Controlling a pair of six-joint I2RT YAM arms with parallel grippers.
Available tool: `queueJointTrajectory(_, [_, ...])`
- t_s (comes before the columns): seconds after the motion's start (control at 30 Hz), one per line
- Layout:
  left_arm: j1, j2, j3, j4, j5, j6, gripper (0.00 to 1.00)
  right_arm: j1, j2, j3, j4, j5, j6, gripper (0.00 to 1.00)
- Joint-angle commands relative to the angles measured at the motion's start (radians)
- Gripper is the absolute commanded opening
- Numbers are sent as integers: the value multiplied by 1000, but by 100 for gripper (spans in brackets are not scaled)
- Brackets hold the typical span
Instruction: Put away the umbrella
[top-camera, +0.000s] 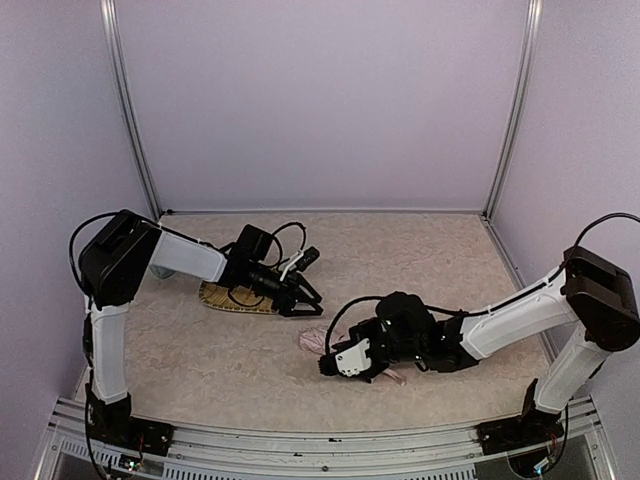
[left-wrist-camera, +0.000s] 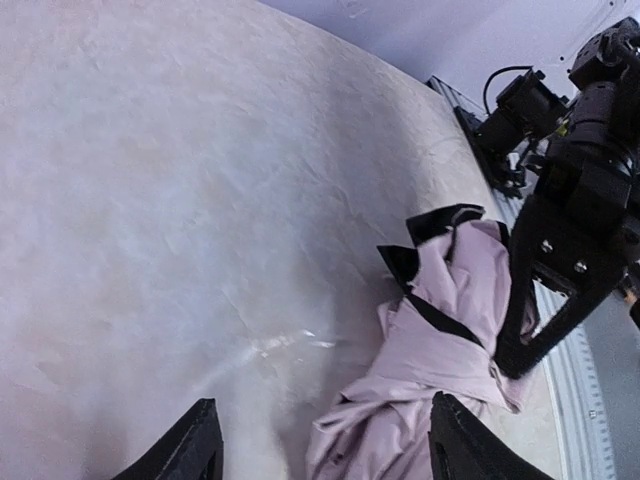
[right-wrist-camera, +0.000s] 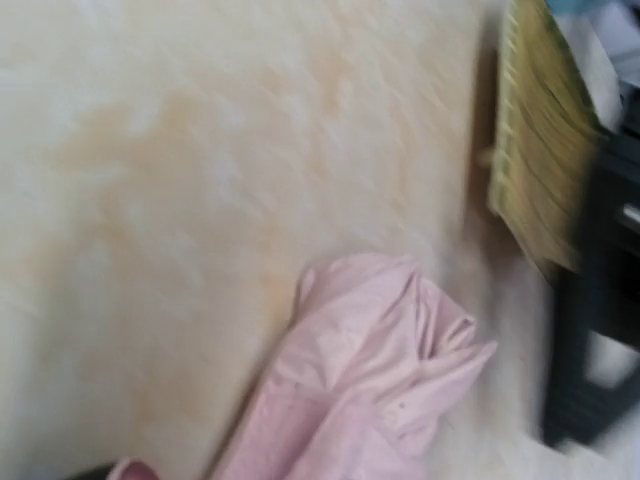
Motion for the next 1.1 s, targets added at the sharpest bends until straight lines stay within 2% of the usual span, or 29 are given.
queueJointTrajectory(0.0, [-31, -78, 8, 53, -174, 48, 73, 20, 40, -18, -108, -49, 2, 0])
queueJointTrajectory(0.13, [-60, -17, 56, -71, -209, 124, 74, 20, 43, -15, -108, -43, 3, 0])
queueJointTrajectory(0.23, [-86, -6, 35, -117, -213, 153, 76, 20, 42, -18, -108, -45, 4, 0])
queueJointTrajectory(0.4, [-170, 3, 7, -165, -326, 236, 78, 20, 43, -20, -102, -46, 0, 0])
queueJointTrajectory(0.5, [-191, 23, 33, -220, -325, 258, 88, 21, 46, -19, -103, -46, 0, 0])
queueJointTrajectory(0.57, [-195, 13, 20, -228, -317, 270, 89, 21, 48, -20, -102, -44, 2, 0])
queueJointTrajectory(0.77, [-216, -38, -45, -249, -316, 353, 90, 21, 53, -19, -103, -33, 2, 0])
queueJointTrajectory(1.0, [-238, 78, -5, -325, -497, 339, 83, 23, 50, -19, -91, -24, 10, 0])
queueJointTrajectory(1.07, [-235, 120, 22, -364, -531, 337, 80, 28, 50, -20, -84, -22, 15, 5])
